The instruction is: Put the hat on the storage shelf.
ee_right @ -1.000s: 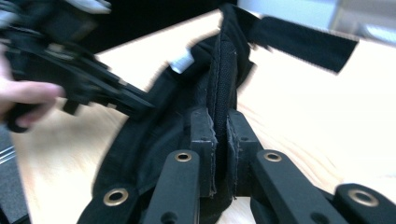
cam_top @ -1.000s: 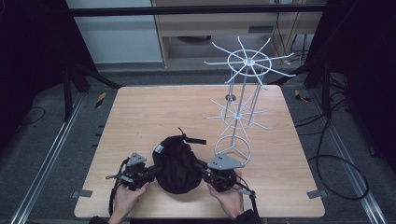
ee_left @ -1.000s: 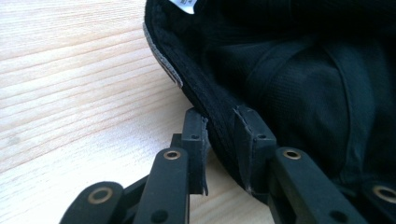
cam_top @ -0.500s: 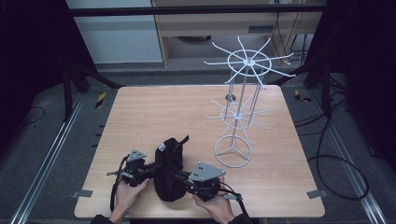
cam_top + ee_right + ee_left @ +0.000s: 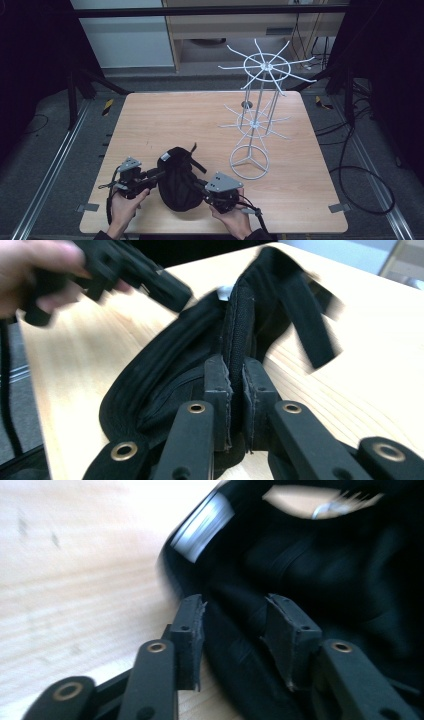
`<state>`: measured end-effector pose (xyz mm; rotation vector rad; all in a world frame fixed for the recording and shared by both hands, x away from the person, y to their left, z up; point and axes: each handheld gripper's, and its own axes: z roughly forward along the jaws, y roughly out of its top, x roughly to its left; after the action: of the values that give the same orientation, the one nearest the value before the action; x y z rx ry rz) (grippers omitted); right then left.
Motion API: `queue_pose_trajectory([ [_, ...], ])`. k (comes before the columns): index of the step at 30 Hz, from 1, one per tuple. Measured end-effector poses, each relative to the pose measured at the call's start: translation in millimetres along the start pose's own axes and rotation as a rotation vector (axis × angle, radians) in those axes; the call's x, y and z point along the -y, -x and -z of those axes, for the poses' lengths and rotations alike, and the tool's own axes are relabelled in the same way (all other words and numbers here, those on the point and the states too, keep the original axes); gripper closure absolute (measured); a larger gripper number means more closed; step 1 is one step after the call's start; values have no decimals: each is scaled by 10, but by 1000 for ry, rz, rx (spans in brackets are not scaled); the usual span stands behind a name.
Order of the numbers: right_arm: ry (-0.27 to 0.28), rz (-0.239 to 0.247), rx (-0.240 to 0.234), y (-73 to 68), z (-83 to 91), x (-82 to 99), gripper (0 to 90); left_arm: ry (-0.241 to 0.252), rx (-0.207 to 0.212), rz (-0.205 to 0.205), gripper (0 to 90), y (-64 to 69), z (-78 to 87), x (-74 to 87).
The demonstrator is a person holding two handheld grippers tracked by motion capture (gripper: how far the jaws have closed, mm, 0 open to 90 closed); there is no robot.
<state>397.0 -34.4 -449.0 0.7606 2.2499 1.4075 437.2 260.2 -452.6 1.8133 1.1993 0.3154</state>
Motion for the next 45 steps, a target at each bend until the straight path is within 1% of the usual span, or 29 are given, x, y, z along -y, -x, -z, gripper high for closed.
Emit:
queue_pose_trajectory([
  [3,-5,-6,19,20,-3,12,839,48,40,9,573,94,109,-68],
  [4,-5,-6,19,20,-3,12,839,48,40,9,570,94,109,-68],
  [5,-7,-7,20,23,-7,16,839,57,59,1,570,155,122,-99],
  [6,-15,-6,23,17,-15,25,839,60,68,-6,554,196,123,-116],
  [7,-18,-5,23,13,-19,29,839,71,87,-15,544,309,109,-152],
  [8,-18,-5,23,13,-19,29,839,71,87,-15,529,309,109,-152],
  [9,-21,-1,25,4,-22,33,838,72,109,-18,513,398,78,-181],
  [11,-21,-1,24,1,-24,31,838,70,124,-15,487,496,24,-215],
  [14,-21,5,24,-5,-23,27,838,76,132,-14,446,580,-26,-259],
  [19,-26,21,23,-27,-36,29,838,93,139,-3,407,657,-55,-305],
  [21,-27,34,18,-47,-44,27,837,85,116,0,397,682,-110,-323],
  [22,-27,34,18,-47,-44,27,837,85,116,0,397,682,-110,-323],
  [23,-25,39,14,-53,-49,27,837,77,113,11,397,686,-160,-330],
  [24,-28,52,12,-74,-54,26,838,57,97,20,406,689,-216,-331],
  [25,-27,60,11,-79,-55,26,837,49,89,22,424,692,-243,-324],
  [27,-26,62,8,-84,-56,26,838,50,84,31,443,694,-267,-313],
  [30,-29,71,7,-91,-67,33,839,28,82,57,487,697,-305,-308],
  [32,-32,81,4,-105,-75,35,838,18,80,62,549,709,-323,-301],
  [33,-37,88,0,-119,-84,36,838,11,82,70,615,710,-327,-298],
  [34,-38,87,-2,-123,-89,38,836,6,90,77,644,707,-325,-297],
  [36,-40,85,-4,-123,-94,40,834,4,95,80,706,709,-322,-296],
  [37,-38,66,-22,-115,-100,39,819,4,92,74,734,722,-317,-289],
  [38,-38,66,-22,-115,-100,39,819,4,92,74,752,722,-317,-289],
  [39,-19,46,-48,-99,-85,29,772,11,95,72,768,721,-308,-281],
  [40,-14,39,-63,-92,-75,19,748,17,98,73,777,717,-299,-280],
  [41,-14,39,-63,-92,-75,19,748,17,98,73,788,717,-299,-280],
  [42,5,20,-90,-77,-29,-14,667,37,102,75,798,713,-263,-285],
  [44,26,1,-130,-53,45,-55,620,46,108,78,805,706,-238,-295],
  [45,26,1,-130,-53,45,-55,620,58,111,80,805,699,-208,-307],
])
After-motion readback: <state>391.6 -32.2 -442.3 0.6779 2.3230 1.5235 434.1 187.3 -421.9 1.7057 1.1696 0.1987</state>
